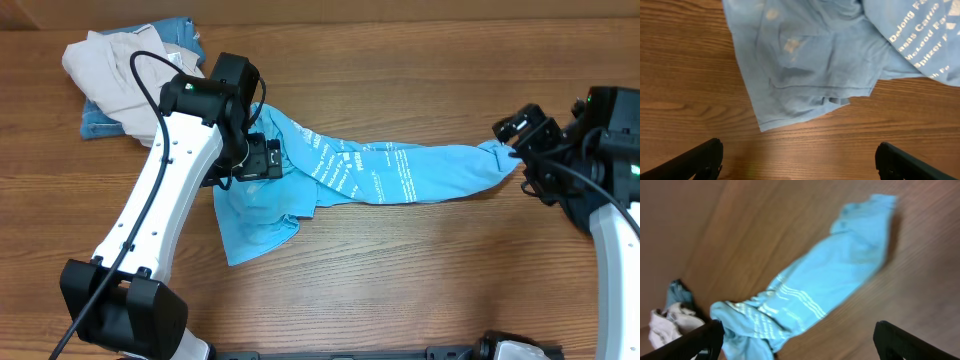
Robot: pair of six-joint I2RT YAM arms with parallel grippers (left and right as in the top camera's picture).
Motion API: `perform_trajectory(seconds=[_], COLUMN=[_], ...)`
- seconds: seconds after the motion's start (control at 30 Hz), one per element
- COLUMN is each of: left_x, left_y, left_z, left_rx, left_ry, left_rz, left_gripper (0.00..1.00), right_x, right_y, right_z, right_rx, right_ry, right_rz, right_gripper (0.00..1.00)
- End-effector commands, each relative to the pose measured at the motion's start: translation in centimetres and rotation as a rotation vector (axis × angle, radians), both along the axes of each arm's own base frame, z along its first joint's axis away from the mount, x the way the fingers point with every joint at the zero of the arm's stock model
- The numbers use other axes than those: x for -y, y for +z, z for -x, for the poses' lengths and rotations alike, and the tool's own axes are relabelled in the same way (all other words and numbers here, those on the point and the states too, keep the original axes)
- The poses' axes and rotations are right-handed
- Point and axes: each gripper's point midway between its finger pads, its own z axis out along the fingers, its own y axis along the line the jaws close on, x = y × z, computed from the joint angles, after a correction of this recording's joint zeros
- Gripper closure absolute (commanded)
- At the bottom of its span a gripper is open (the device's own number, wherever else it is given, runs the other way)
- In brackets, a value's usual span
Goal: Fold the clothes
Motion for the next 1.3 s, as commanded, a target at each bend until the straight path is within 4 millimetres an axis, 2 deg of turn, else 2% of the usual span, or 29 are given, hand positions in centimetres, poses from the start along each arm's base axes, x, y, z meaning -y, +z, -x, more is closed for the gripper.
perform_trajectory(seconds=[0.0, 0.1, 0.17, 0.2, 0.27, 0.33, 0.4, 0.47, 0.57, 0.6, 0.77, 0.93, 1.07, 1.27], left_x=[-0.4, 1.3, 1.1, 1.0, 2.1, 2.2, 2.4, 2.1, -1.6, -1.9, -0.9, 0.0, -0.1, -0.3], left_y=[2.2, 5.5, 7.1, 7.2, 6.0, 3.7, 0.9, -0.9, -3.5, -4.2, -9.1, -14.3, -16.0, -16.0], left_z=[1.0, 2.8, 4.3, 5.4, 7.2, 8.1, 7.6, 7.1, 6.7, 6.6, 5.7, 4.8, 4.1, 2.1], left_rx=[0.103, 0.26, 0.338, 0.349, 0.299, 0.244, 0.227, 0.198, 0.152, 0.138, 0.064, -0.057, -0.06, 0.017], left_ry=[0.105, 0.079, 0.107, 0.141, 0.134, 0.12, 0.126, 0.193, 0.368, 0.377, 0.368, 0.362, 0.348, 0.358], left_rz=[-0.058, -0.002, 0.023, 0.062, 0.154, 0.156, 0.165, 0.204, 0.177, 0.205, 0.35, 0.358, 0.347, 0.349], left_gripper=[0.0, 0.0, 0.0, 0.0, 0.0, 0.0, 0.0, 0.0, 0.0, 0.0, 0.01, 0.13, 0.14, 0.2], right_x=[1.3, 1.7, 1.7, 1.7, 1.8, 1.8, 1.8, 1.7, 1.7, 1.7, 1.7, 1.8, 1.7, 1.8], right_y=[0.8, 0.2, 0.2, 0.3, 0.3, 0.3, 0.3, 0.2, 0.1, 0.1, -0.3, -0.9, -0.9, -0.9], right_z=[1.8, 2.9, 2.9, 2.7, 2.6, 2.6, 2.6, 2.8, 2.9, 2.9, 2.5, 2.4, 2.4, 2.4], right_rx=[-0.014, -0.064, -0.061, -0.055, -0.053, -0.053, -0.054, -0.058, -0.064, -0.063, -0.073, -0.099, -0.099, -0.099], right_ry=[-0.039, -0.056, -0.056, -0.056, -0.057, -0.056, -0.055, -0.035, -0.023, -0.024, -0.021, -0.019, -0.019, -0.019], right_rz=[0.093, 0.118, 0.118, 0.119, 0.12, 0.12, 0.12, 0.131, 0.137, 0.137, 0.132, 0.128, 0.128, 0.128], right_gripper=[0.0, 0.0, 0.0, 0.0, 0.0, 0.0, 0.0, 0.0, 0.0, 0.0, 0.0, 0.0, 0.0, 0.0])
